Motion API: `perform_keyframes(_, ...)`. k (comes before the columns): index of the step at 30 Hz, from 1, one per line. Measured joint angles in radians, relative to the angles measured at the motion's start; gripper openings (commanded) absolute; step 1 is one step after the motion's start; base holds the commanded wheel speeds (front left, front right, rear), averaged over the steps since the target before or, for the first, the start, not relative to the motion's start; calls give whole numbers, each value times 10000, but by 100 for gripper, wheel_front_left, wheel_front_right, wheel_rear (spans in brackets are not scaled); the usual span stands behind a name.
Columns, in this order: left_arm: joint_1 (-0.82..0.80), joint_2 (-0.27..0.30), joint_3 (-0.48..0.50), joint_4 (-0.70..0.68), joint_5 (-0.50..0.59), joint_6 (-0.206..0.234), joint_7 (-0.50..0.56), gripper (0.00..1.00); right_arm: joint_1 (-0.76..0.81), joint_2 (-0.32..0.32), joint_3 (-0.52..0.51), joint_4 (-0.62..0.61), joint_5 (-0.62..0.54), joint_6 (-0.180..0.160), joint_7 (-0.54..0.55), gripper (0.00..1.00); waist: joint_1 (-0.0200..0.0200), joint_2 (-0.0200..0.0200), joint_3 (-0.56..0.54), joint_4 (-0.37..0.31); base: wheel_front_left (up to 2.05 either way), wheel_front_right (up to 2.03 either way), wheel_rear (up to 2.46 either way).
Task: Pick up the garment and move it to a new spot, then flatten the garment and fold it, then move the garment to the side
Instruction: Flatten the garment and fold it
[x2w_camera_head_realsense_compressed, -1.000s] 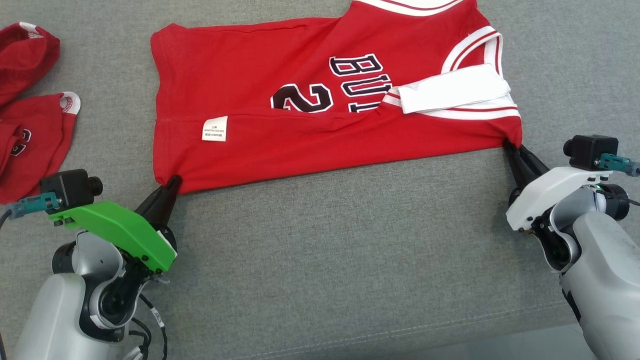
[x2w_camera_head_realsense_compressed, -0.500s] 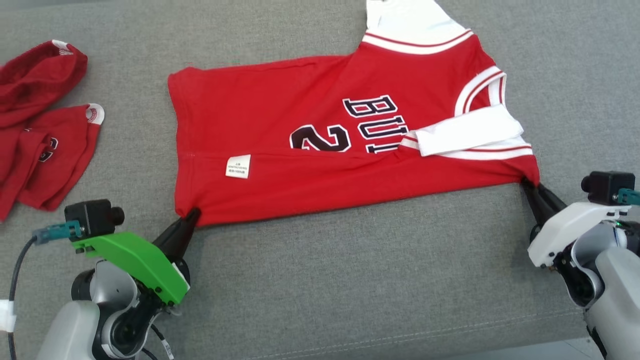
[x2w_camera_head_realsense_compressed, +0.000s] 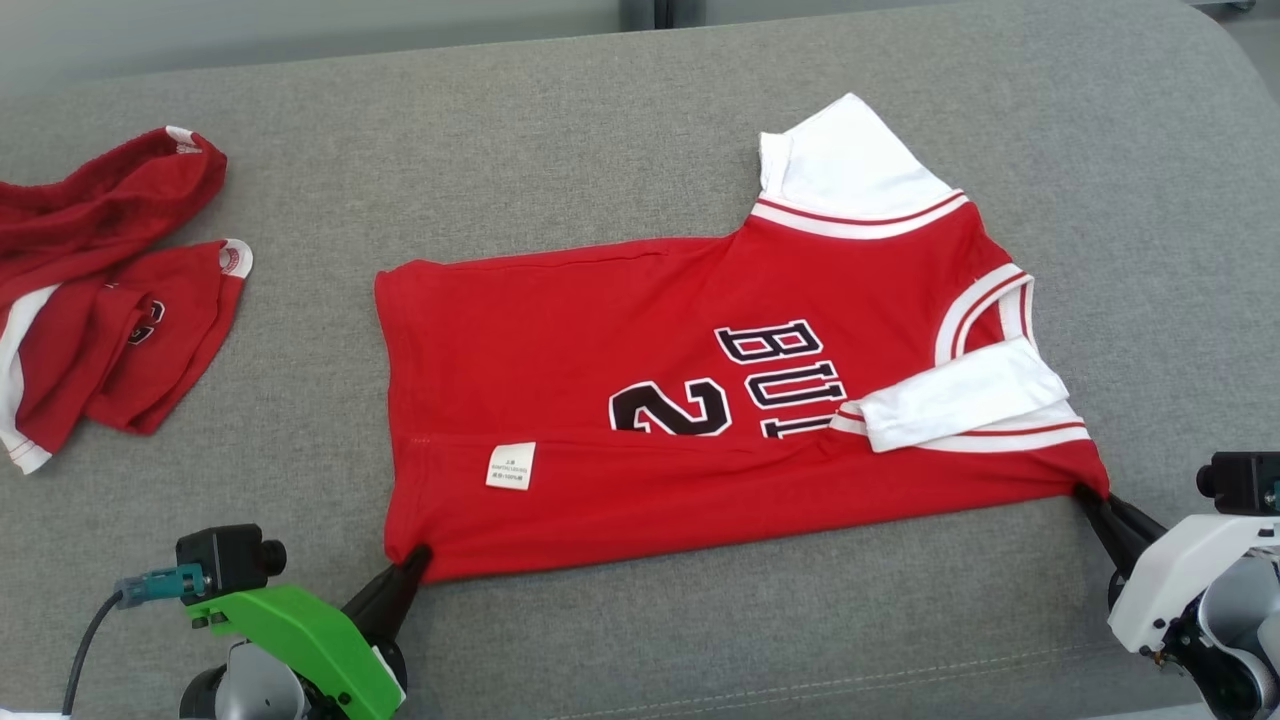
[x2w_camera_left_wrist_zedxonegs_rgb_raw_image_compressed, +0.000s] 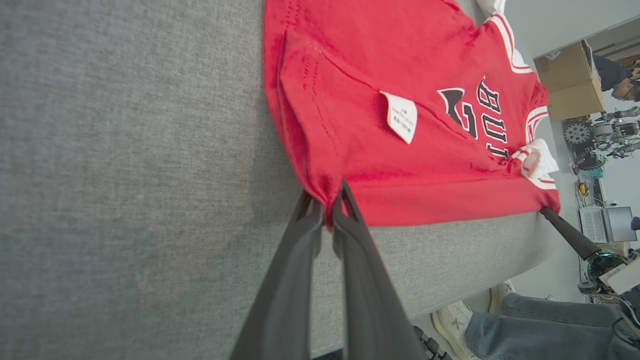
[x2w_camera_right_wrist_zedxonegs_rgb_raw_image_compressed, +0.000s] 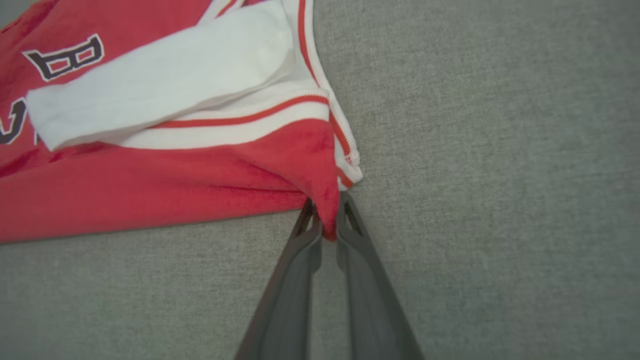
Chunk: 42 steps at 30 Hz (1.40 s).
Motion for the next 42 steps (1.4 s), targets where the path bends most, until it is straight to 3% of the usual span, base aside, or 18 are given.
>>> perform_keyframes(5,138,-46,-88,-173,4,35,-8,0,469,-205,-69,-543,322,-2,253,1,-1,0,116,62,0,0,0)
perform_keyframes(6,144,-46,-84,-224,4,44,-13,0,508,-253,-92,-644,320,-2,284,34,0,0,147,72,0,0,0)
perform_keyframes(7,144,-46,-79,-245,10,48,-17,16,515,-286,-128,-717,320,-2,299,46,0,0,181,81,0,0,0)
perform_keyframes(8,145,-38,-82,-251,31,96,-15,40,516,-330,-134,-811,320,-4,380,100,0,0,217,89,0,0,0)
perform_keyframes(9,146,-6,-90,-251,79,121,-15,87,521,-359,-140,-903,320,-6,449,100,0,0,254,96,0,0,0)
perform_keyframes(10,148,33,-88,-259,132,128,-15,100,539,-380,-157,-988,324,-8,493,100,0,0,291,102,0,0,0)
perform_keyframes(15,149,272,-100,-474,284,132,2,100,704,-642,-240,-1534,372,-10,811,100,0,0,496,121,0,0,0)
perform_keyframes(19,127,880,105,-959,884,207,-12,100,679,-997,-477,-2165,378,-38,907,100,0,0,697,93,0,0,0)
perform_keyframes(23,-396,1406,357,-1446,1453,238,-19,100,187,-1340,-968,-2809,339,-290,878,100,0,0,944,44,0,0,0)
perform_keyframes(25,-1386,1565,426,-1693,1618,240,-13,100,-682,-1407,-1313,-3248,295,-472,704,100,0,0,1186,25,0,0,0)
perform_keyframes(32,-3658,1333,-150,-1419,1908,211,349,100,-2937,-1208,-1377,-3400,67,-1007,940,100,0,0,1951,56,0,0,0)
perform_keyframes(39,-5383,1220,-748,-403,2694,82,439,100,-4998,-1051,-1122,-3141,-443,-1524,1467,100,0,0,2822,253,0,0,0)
perform_keyframes(42,-5831,924,-917,81,2706,71,535,100,-5655,-1087,-1020,-2984,-731,-1695,1626,100,0,0,3198,393,0,0,0)
